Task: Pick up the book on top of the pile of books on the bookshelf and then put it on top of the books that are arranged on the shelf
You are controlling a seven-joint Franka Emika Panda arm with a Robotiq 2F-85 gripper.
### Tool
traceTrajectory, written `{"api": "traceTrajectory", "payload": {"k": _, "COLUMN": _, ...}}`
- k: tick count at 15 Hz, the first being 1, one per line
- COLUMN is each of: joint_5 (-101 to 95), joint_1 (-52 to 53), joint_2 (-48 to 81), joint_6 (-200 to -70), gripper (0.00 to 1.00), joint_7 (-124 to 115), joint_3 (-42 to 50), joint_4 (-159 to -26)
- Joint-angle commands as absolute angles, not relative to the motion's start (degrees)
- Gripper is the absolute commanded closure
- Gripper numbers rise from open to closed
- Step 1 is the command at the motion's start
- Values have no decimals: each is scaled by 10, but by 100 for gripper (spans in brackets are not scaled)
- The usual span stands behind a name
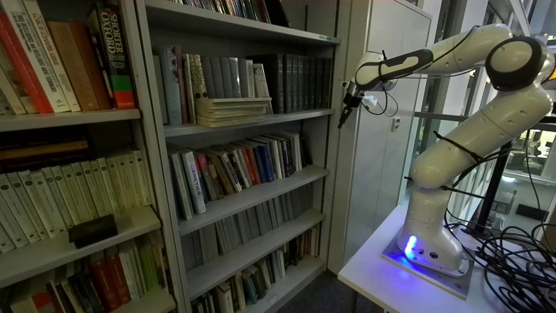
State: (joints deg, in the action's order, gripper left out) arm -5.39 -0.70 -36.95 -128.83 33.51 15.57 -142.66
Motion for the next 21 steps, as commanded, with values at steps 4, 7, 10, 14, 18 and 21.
{"api": "traceTrajectory", "payload": {"k": 4, "joint_5": -136, "joint_1": 10, "joint_2": -366, "joint_6": -1341, "gripper": 0, "joint_7": 388, "joint_3": 105, "joint_4": -1405}}
{"api": "traceTrajectory", "payload": {"k": 7, "joint_5": -167, "joint_1": 22, "joint_2": -371, "joint_6": -1349, "gripper": 0, "joint_7": 417, "joint_3": 86, "joint_4": -1402}}
{"api": "traceTrajectory", "payload": {"k": 10, "joint_5": -163, "joint_1": 24, "joint_2": -371, "joint_6": -1344, "gripper": 0, "joint_7": 411, "joint_3": 81, "joint_4": -1407}}
{"api": "traceTrajectory", "payload": {"k": 14, "joint_5": -163, "joint_1": 25, "joint_2": -369, "joint_6": -1346, "gripper": 0, "joint_7": 412, "joint_3": 79, "joint_4": -1409}}
{"api": "traceTrajectory", "payload": {"k": 18, "joint_5": -191, "joint_1": 13, "joint_2": -360, "joint_6": -1379, "gripper": 0, "joint_7": 413, "joint_3": 74, "joint_4": -1403}}
{"api": "traceTrajectory", "payload": {"k": 21, "joint_5": -221, "joint_1": 29, "joint_2": -356, "joint_6": -1431, "gripper": 0, "joint_7": 465, "joint_3": 79, "joint_4": -1384}}
